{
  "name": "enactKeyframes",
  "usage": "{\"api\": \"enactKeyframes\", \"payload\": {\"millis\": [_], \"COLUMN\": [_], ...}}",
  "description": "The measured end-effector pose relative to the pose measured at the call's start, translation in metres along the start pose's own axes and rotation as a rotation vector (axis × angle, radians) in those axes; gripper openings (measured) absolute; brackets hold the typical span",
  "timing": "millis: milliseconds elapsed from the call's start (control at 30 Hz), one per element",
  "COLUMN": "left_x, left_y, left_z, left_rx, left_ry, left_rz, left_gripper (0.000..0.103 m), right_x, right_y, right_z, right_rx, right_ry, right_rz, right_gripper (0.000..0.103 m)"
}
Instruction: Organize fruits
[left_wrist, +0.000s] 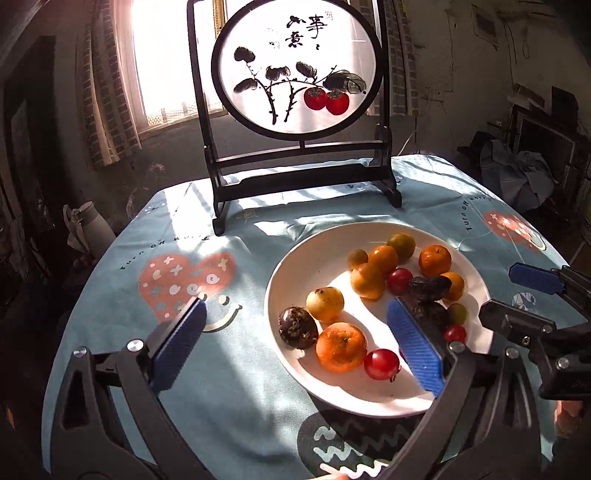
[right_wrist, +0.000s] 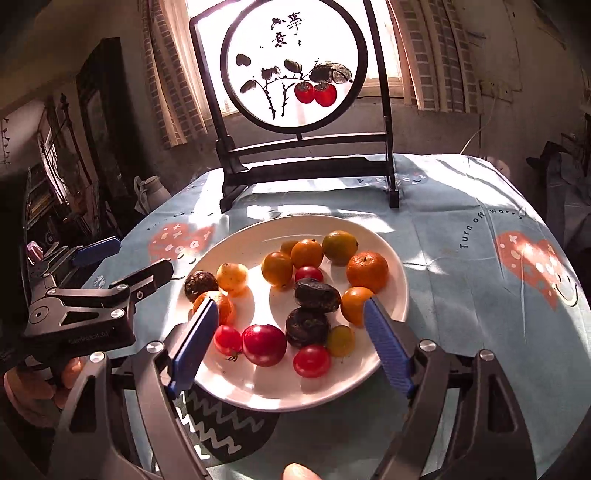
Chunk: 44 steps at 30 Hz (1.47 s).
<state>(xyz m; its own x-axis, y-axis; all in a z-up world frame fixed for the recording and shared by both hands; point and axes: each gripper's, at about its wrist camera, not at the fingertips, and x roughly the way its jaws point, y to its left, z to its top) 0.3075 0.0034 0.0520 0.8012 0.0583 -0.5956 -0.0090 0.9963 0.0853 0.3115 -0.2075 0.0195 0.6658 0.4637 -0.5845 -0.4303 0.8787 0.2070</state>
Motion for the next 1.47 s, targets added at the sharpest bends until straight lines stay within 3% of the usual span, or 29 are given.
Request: {"api": "enactKeyframes", "payload": {"millis": [133,300,467,567,1067,1467], "left_x": [-0.043,-0.065,-0.067,-0.073,-0.073,-0.074], "left_y": [0.006,0.005,-0.002,-0.005,-0.004,-0.004], "left_z": [-0.032,-0.078,-0.107,-0.113,-0.116,-0.117], "left_rx": [-0.024,-0.045,-0.019,-0.002,0.000,0.008], "left_ry": [-0.007,0.035,0.067,0.040,0.057,0.039], "left_rz": [-0.052,-0.042,-0.037,-0.005,-0.027,0.001], "left_gripper": [0.101,0.101,0.101,0.101,0.101,0.101], "right_x": [-0.039,-0.062,-0.072,-0.073,-0.070,-0.070], "right_y": [0.012,0.019,0.022,0.026,0.030,0.029], "right_z": [-0.032,-0.080,-0.100,-0.104,-0.106,-0.106], "right_rx": [-0.052,-0.112,-0.101,-0.116,-0.155,-0.161], "right_ry": [-0.019,0.020,0.045,0.042,0.053,0.045], "right_rz": [0.036,0.028,0.060,0.060,0.029,0.008], "right_gripper": [0.100,0.102,0.102,0.102,0.102,0.102]}}
